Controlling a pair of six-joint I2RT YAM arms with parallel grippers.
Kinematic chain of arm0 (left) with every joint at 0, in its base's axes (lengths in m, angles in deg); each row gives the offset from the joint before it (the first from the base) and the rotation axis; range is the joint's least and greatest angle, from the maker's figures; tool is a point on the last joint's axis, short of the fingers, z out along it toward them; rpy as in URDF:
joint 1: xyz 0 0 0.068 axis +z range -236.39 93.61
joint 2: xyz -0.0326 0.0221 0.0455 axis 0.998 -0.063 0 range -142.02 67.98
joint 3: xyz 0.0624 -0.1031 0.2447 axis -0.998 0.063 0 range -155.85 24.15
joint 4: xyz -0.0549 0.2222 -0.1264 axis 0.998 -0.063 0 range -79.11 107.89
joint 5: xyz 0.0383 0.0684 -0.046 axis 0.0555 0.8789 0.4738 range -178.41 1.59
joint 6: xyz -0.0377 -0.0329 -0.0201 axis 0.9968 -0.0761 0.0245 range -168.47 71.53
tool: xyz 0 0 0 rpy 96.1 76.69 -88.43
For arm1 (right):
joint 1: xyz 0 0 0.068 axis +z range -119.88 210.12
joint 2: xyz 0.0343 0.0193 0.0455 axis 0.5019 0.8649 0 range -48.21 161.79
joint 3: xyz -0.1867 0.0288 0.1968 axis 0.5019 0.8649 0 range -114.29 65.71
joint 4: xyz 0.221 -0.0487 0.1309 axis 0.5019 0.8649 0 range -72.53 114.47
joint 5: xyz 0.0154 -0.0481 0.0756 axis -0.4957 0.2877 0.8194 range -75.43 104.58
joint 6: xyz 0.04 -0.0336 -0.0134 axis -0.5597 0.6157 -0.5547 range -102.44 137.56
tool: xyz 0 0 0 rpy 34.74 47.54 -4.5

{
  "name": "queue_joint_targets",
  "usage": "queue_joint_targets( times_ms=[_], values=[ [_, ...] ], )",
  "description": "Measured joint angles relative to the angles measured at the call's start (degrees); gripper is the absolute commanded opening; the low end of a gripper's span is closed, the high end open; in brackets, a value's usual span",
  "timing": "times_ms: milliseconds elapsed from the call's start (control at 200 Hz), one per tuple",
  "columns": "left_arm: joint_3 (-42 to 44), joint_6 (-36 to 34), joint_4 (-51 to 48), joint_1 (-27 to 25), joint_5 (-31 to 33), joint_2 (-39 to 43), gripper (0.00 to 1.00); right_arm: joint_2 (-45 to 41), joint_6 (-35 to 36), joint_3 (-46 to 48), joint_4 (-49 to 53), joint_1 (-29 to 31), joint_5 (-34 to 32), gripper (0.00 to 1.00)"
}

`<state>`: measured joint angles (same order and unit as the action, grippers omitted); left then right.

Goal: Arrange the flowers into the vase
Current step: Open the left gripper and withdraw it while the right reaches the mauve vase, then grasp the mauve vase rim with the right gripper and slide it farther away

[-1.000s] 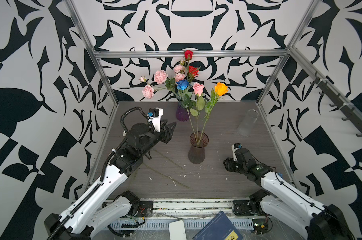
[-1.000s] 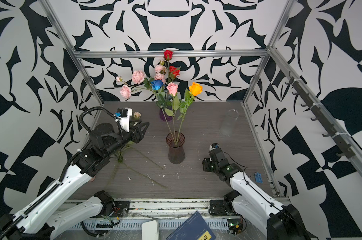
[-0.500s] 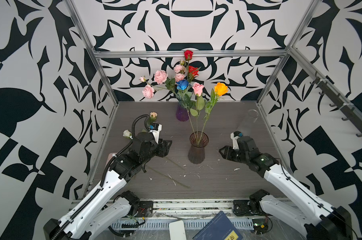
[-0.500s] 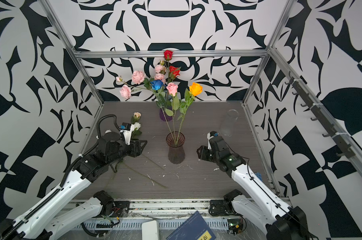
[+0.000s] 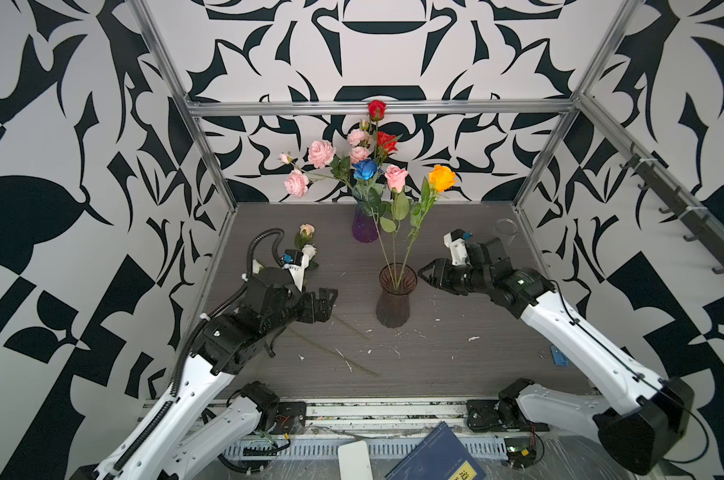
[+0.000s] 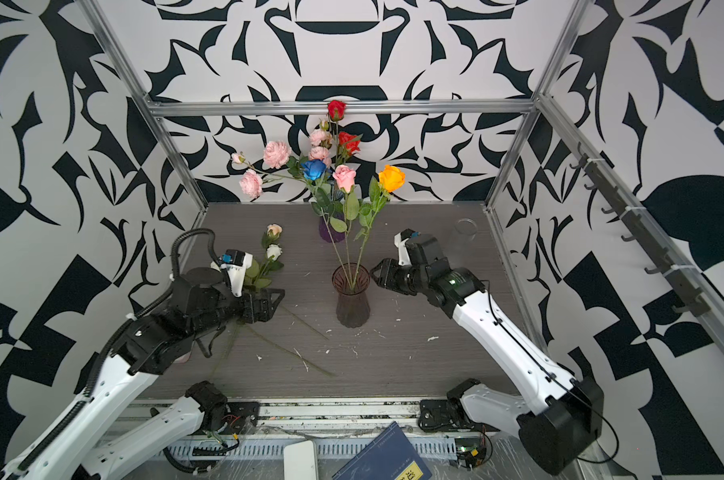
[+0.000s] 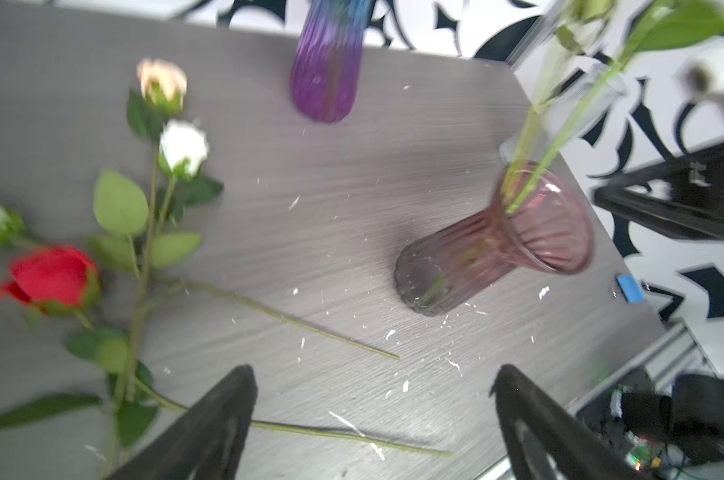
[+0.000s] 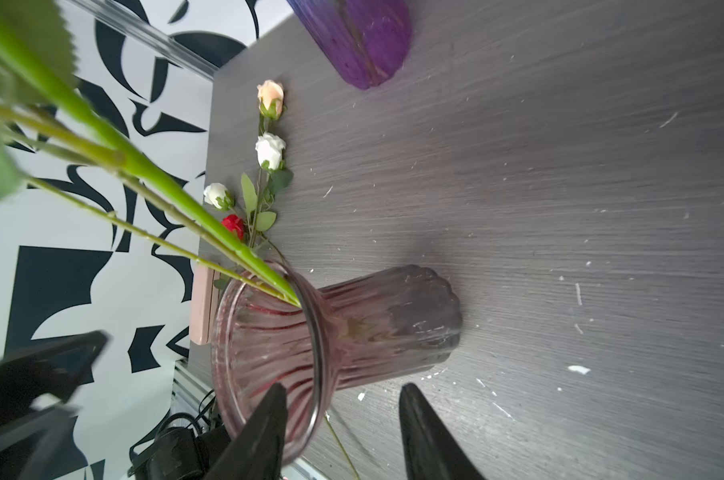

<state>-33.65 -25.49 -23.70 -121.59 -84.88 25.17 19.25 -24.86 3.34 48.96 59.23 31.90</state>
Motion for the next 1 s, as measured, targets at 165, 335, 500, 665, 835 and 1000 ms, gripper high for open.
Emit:
queue_joint_targets(
  times_ms=[165, 335, 500, 665, 835, 1000],
  values=[
    [-7.19, -2.27, -4.35, 0.00, 0.17, 4.44, 1.00, 4.20, -1.68, -2.60, 1.70, 3.34, -1.40, 0.46],
    [-9.99, -4.42, -9.38, 0.02, 1.64, 9.29, 0.99, 6.43, -3.32, -4.09, 3.19, 5.31, -4.33, 0.40],
    [-10.19, -6.01, -14.80, 0.02, 5.68, 12.17, 0.99, 8.72, -4.33, -6.25, 4.74, 6.80, -7.30, 0.38],
    [-7.74, -7.69, -16.72, 0.07, 7.63, 15.58, 0.99, 10.86, -5.18, -8.63, 6.16, 8.70, -10.58, 0.33],
    [-3.61, -9.62, -17.14, 0.07, 8.28, 18.99, 0.99, 12.15, -6.36, -10.12, 8.55, 9.88, -13.44, 0.24],
    [-2.01, -10.47, -16.48, 0.11, 8.96, 21.68, 1.00, 13.29, -7.72, -11.15, 9.92, 9.92, -14.56, 0.10]
  ],
)
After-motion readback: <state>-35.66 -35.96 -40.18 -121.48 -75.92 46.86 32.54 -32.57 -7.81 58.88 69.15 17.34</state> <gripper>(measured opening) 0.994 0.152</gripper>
